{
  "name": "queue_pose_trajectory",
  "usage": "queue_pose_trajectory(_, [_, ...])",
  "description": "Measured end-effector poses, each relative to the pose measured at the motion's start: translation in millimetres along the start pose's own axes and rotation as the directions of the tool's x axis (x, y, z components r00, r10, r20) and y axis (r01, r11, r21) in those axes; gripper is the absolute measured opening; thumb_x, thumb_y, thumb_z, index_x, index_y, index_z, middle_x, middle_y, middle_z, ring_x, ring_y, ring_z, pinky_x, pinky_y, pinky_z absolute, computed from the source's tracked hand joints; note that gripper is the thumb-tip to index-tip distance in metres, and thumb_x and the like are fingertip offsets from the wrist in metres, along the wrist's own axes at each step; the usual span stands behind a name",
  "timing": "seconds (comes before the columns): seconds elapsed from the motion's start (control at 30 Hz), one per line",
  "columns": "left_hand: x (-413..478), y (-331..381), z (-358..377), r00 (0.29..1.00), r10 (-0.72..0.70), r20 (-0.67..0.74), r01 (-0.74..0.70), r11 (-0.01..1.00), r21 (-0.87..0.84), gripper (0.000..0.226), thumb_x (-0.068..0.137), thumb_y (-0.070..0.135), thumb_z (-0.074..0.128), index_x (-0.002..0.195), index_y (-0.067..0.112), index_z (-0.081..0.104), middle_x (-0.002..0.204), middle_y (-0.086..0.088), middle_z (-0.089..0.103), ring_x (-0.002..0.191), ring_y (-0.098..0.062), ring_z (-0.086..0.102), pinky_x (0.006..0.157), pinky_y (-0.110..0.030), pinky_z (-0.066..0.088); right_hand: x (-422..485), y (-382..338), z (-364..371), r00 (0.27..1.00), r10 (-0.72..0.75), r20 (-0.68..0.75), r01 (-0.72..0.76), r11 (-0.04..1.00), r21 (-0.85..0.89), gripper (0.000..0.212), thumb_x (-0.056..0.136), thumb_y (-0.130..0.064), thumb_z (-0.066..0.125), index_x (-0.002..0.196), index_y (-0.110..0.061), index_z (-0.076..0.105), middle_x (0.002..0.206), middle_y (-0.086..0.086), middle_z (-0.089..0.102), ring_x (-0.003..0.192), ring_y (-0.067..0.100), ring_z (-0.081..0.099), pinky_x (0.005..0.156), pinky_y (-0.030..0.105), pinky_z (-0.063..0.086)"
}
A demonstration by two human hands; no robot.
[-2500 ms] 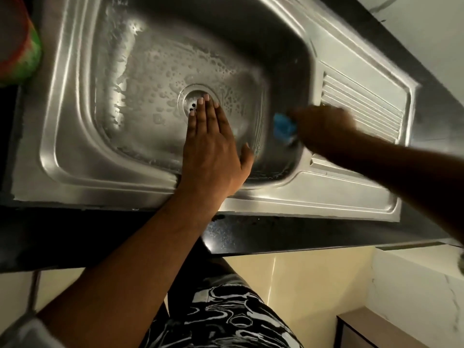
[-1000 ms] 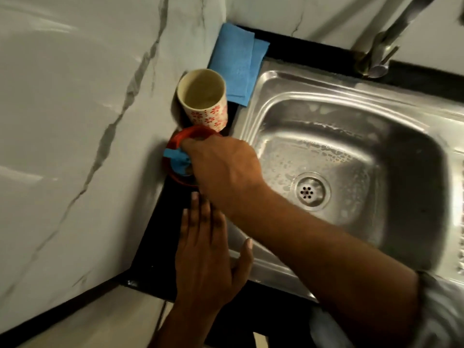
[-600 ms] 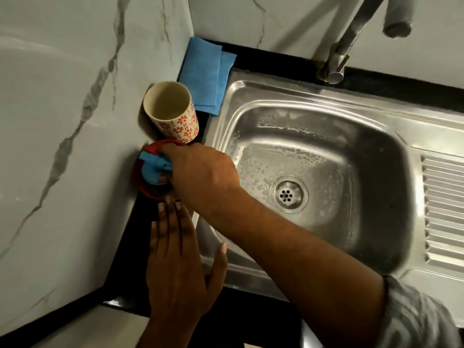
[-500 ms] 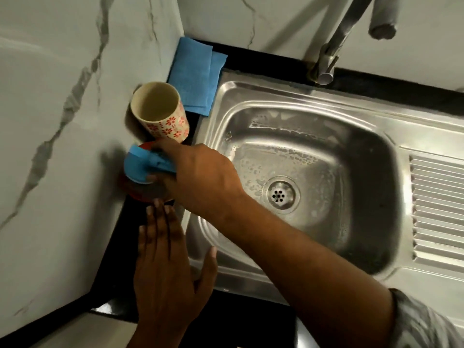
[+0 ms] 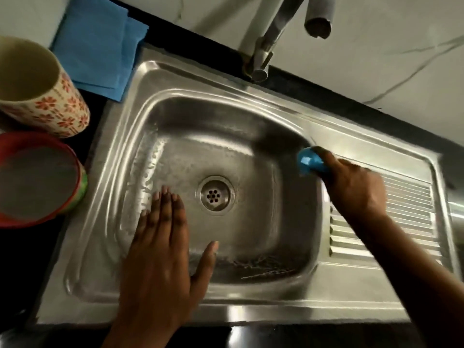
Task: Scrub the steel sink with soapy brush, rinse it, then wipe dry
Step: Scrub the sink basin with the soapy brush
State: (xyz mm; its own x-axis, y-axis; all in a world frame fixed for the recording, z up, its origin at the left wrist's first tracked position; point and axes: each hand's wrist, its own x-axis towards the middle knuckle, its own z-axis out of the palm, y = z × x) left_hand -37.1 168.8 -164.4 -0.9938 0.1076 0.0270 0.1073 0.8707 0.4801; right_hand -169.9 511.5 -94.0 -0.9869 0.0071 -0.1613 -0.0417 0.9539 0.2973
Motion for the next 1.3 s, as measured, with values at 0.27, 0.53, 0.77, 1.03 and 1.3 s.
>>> queue_pose_trajectory(0.27, [3,-3,14,1.000,-0.010,0.021,0.010,1.000,0.020,0.091,0.100,0.057,0.043,0.163,-0.006,0.024,0.173,-0.023,0.018,0.161,-0.038,0.021,0.126,-0.055,0.027,70,-23,11,0.982,-0.187,-0.029,0.182,0.975,-0.130,0.067,0.102,-0.047,0.046,0.159,-0.042,0.011,0.117,0.007,0.065,0.078,0.034,0.067,0.058,0.038,0.051])
queue_pose_trajectory(0.53, [3,-1,8,1.000,-0.014,0.001,0.014,1.000,0.016,0.090,0.097,0.054,0.046,0.162,-0.005,0.026,0.173,-0.022,0.020,0.160,-0.039,0.023,0.127,-0.055,0.026,49,-20,20,0.997,-0.067,-0.036,0.068,0.997,0.031,0.061,0.104,-0.051,0.043,0.157,-0.048,0.013,0.131,0.011,0.065,0.080,0.037,0.068,0.059,0.038,0.053])
queue_pose_trajectory(0.77, [3,4,8,1.000,-0.011,-0.004,0.011,1.000,0.025,0.089,0.098,0.054,0.044,0.161,-0.007,0.028,0.172,-0.023,0.022,0.160,-0.039,0.023,0.126,-0.056,0.027,48,-28,15,1.000,-0.008,-0.013,0.008,0.998,0.060,0.058,0.104,-0.048,0.039,0.157,-0.044,0.017,0.128,0.015,0.065,0.083,0.038,0.067,0.063,0.040,0.054])
queue_pose_trajectory(1.03, [4,1,7,1.000,0.005,0.015,-0.006,0.999,0.042,0.087,0.098,0.050,0.044,0.161,-0.007,0.028,0.172,-0.023,0.020,0.160,-0.039,0.023,0.128,-0.054,0.023,111,-170,2,0.900,-0.307,-0.310,0.365,0.919,0.149,0.066,0.100,-0.032,0.062,0.153,-0.042,0.025,0.102,0.005,0.071,0.055,0.025,0.061,0.044,0.029,0.045])
queue_pose_trajectory(1.3, [4,3,4,0.999,-0.029,0.017,0.029,1.000,-0.001,0.087,0.096,0.049,0.048,0.162,-0.005,0.028,0.173,-0.021,0.020,0.160,-0.037,0.023,0.125,-0.056,0.030,44,-22,23,0.987,0.132,-0.097,-0.105,0.964,0.243,0.054,0.099,-0.051,0.050,0.150,-0.039,0.038,0.108,0.018,0.073,0.076,0.042,0.068,0.059,0.042,0.051])
